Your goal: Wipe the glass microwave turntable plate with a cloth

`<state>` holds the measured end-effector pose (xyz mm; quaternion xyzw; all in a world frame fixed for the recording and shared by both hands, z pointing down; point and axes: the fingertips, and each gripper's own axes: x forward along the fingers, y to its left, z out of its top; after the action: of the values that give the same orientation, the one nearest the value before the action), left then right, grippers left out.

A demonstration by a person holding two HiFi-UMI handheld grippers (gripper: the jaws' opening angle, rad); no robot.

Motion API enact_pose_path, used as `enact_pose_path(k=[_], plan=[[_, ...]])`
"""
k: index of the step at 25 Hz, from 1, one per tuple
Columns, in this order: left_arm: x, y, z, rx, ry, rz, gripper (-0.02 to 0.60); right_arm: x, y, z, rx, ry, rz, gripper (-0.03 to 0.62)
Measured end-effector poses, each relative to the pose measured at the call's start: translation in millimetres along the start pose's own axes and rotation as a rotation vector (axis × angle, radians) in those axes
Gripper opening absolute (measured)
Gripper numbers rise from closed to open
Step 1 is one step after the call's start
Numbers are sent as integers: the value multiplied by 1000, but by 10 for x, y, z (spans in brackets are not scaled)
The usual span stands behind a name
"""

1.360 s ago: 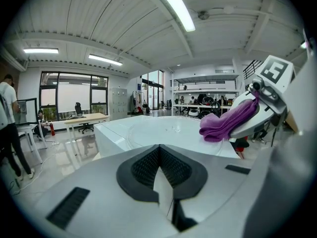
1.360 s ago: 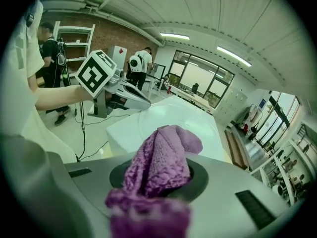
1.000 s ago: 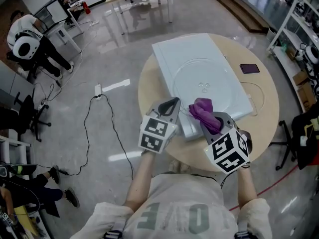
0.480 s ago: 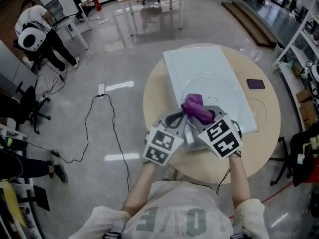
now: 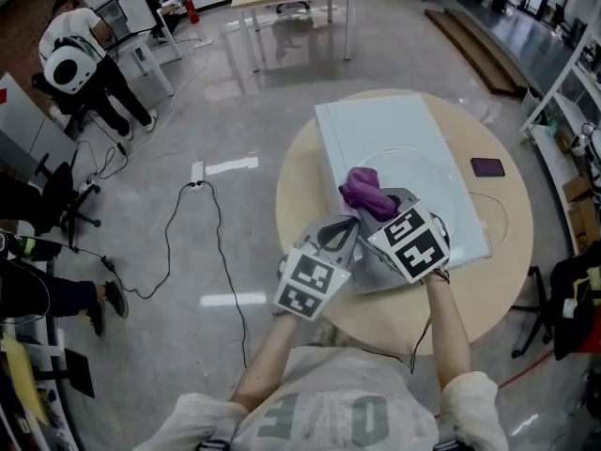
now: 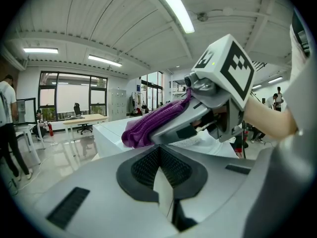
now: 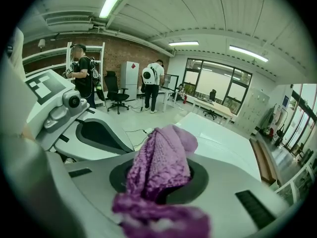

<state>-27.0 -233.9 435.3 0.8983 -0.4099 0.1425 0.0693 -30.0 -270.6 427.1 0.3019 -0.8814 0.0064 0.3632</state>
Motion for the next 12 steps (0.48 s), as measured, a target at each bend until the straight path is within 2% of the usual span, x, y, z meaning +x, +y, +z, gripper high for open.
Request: enact_pose_path(k=[6, 12], plan=[[10, -5, -6, -3, -3, 1, -5, -37, -22, 5, -29, 5, -11, 48], [24, -8, -14, -3, 3, -2, -5, -144, -382, 180, 4, -35, -106, 48]])
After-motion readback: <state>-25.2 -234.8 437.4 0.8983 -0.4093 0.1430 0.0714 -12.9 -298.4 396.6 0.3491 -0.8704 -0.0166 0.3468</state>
